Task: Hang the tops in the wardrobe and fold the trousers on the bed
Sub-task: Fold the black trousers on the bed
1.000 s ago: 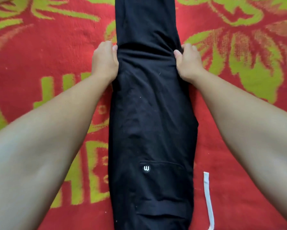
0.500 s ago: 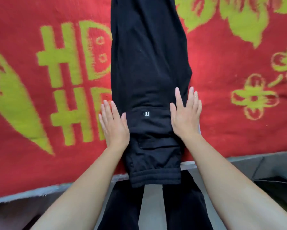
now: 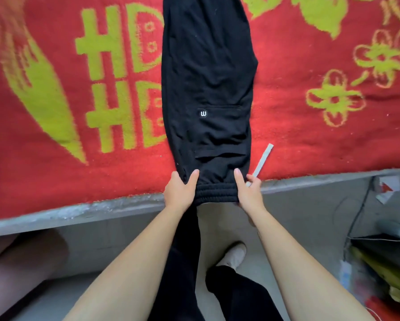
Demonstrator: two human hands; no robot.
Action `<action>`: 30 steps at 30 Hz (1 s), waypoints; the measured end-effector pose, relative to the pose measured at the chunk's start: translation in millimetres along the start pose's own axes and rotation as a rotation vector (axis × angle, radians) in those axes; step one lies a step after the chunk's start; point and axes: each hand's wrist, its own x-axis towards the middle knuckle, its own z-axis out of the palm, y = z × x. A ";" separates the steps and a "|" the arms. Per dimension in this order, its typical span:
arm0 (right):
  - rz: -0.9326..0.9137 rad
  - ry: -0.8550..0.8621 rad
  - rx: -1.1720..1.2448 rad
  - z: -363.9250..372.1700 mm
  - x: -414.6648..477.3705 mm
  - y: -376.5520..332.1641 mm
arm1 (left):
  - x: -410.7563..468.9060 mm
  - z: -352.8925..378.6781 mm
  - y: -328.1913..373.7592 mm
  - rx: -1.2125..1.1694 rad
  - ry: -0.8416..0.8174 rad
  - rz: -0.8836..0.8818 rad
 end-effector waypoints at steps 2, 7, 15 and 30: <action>-0.051 -0.068 -0.034 -4.4 -8.8 -4.1 | -12.6 -3.4 1.6 -0.101 0.043 0.067; -0.462 0.067 0.064 -33.8 -53.3 -8.6 | -67.7 -10.0 10.8 -0.492 0.112 0.229; -0.036 -0.023 0.132 -77.2 -81.5 89.7 | -145.0 43.3 -57.8 -0.596 -0.210 -0.216; 0.173 -0.170 0.357 -88.0 -76.9 52.4 | -135.0 31.6 -36.7 -0.709 -0.225 -0.339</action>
